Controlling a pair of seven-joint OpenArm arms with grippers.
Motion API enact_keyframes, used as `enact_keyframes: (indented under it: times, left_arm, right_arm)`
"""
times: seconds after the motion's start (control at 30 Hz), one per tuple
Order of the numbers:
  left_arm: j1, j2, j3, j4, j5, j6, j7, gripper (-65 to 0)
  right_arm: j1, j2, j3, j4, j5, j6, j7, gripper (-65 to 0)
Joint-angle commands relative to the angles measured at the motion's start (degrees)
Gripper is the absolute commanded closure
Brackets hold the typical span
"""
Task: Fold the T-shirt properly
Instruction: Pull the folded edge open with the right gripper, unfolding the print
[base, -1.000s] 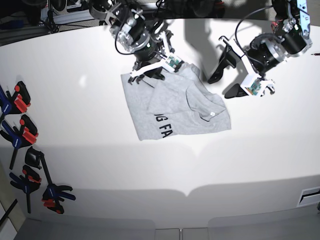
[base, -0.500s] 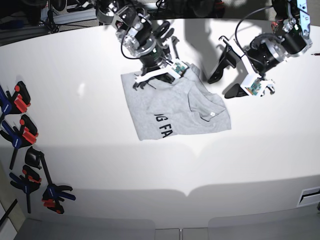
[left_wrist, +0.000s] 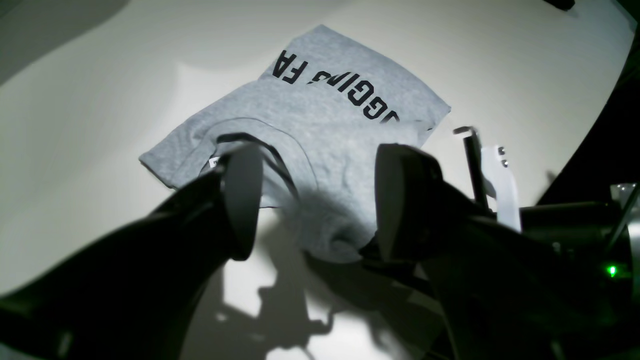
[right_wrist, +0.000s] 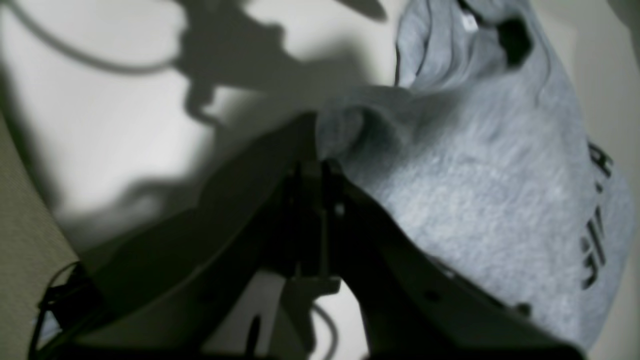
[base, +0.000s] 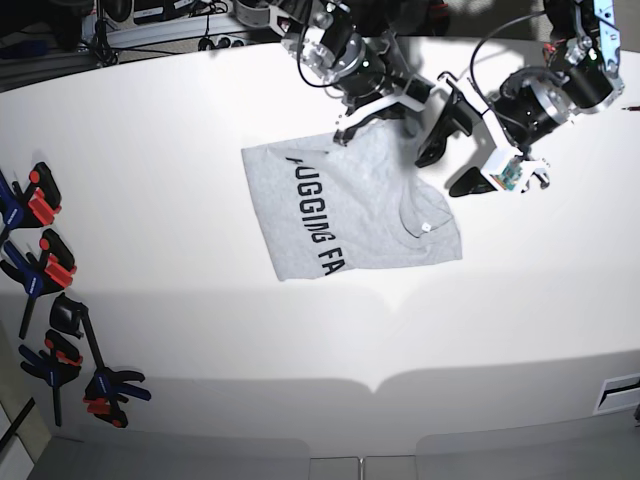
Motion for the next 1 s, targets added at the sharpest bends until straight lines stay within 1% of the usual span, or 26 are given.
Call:
enact_keyframes:
  times: [0.0,0.17,0.4,0.43,0.53,0.57,0.6,0.8,0.87,0.93,0.97]
  left_arm:
    - [-0.42,-0.35,-0.24,0.94,-1.01,-0.13,-1.79,-33.1]
    - [-0.44,-0.35,-0.24,0.94,-1.01,-0.13,-1.79,-33.1]
    - [-0.44,-0.35,-0.24,0.94,-1.01,-0.13,-1.79,-33.1]
    - [-0.44,-0.35,-0.24,0.94,-1.01,-0.13,-1.79,-33.1]
    - [-0.44,-0.35,-0.24,0.94,-1.01,-0.13,-1.79,-33.1]
    - [-0.44,-0.35,-0.24,0.94,-1.01,-0.13,-1.79,-33.1]
    - [-0.44,-0.35,-0.24,0.94,-1.01,-0.13,-1.79,-33.1]
    - [-0.44,-0.35,-0.24,0.94,-0.98,-0.13,-1.79,-33.1]
    - [-0.42,-0.35,-0.24,0.94,-0.83,-0.11,-1.75,-33.1]
    - [-0.48,-0.35,-0.24,0.94,1.49,-0.11,-1.84,-33.1]
    - [-0.57,-0.33,-0.24,0.94,3.48,-0.09,-1.88,-33.1]
  right_arm:
    - [0.13,-1.44,-0.2,1.16,-0.66,-0.5,1.01,0.0]
    - [0.13,-4.63,-0.11,1.16,-0.59,-0.46,0.96,0.0]
    - [0.13,-5.92,-0.11,1.16,-0.63,-0.46,-0.94,0.0]
    - [0.13,-5.92,-0.15,1.16,-0.63,-0.44,-0.96,-1.7]
    - [0.13,-5.95,-0.15,1.16,-0.61,-0.46,-0.85,-17.0]
    - [0.13,-5.92,-0.15,1.16,-0.63,-0.46,-0.63,-20.6]
    - [0.15,-5.95,-0.15,1.16,-0.63,-0.46,-0.44,-22.8]
    - [0.33,-5.92,-0.09,3.37,-0.94,-0.46,2.27,-23.2]
    - [0.81,-5.92,-0.02,4.9,-3.89,-0.66,2.03,-23.2]
    - [1.2,-5.92,0.22,5.81,-7.5,-2.64,1.7,-23.1]
    - [1.44,-5.9,0.61,5.99,-8.15,-3.91,1.6,-23.1]
